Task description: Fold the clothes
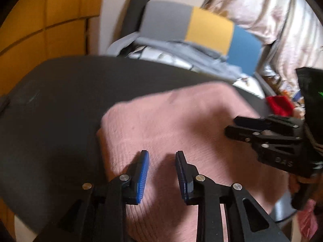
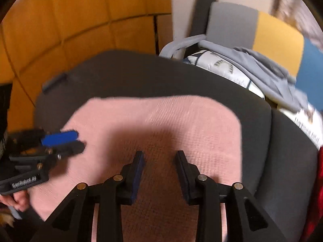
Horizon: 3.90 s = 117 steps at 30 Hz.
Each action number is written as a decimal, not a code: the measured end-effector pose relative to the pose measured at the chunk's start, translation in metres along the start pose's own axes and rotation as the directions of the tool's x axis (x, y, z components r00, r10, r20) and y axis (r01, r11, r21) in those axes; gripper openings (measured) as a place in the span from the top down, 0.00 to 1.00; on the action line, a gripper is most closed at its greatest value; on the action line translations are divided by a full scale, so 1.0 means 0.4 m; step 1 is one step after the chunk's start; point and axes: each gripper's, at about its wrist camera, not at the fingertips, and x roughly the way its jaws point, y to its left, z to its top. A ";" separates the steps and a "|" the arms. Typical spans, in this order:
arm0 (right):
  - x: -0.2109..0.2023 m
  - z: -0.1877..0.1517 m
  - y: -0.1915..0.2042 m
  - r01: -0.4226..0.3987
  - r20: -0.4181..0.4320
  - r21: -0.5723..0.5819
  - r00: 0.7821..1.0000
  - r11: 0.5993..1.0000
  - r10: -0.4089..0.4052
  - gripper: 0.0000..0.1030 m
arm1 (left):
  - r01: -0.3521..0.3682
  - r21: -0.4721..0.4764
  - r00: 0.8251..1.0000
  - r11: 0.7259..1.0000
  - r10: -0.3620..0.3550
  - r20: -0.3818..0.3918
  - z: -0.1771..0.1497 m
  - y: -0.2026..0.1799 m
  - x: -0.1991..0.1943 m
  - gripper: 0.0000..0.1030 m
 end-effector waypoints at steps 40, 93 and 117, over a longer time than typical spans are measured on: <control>-0.011 -0.231 -0.220 -0.388 0.023 0.566 0.889 0.728 0.456 0.38 | 0.193 -0.430 0.961 0.882 -0.259 -0.100 -0.166 0.124 -0.035 0.40; 0.423 0.457 0.396 -0.182 0.028 0.027 0.983 0.983 0.182 0.38 | -0.361 -0.612 0.895 0.703 0.445 -0.016 -0.136 0.720 -0.154 0.33; 0.174 0.160 0.543 -0.112 0.022 -0.132 0.993 0.985 0.116 0.38 | -0.494 -0.495 0.848 0.715 0.521 -0.093 -0.208 0.501 -0.217 0.19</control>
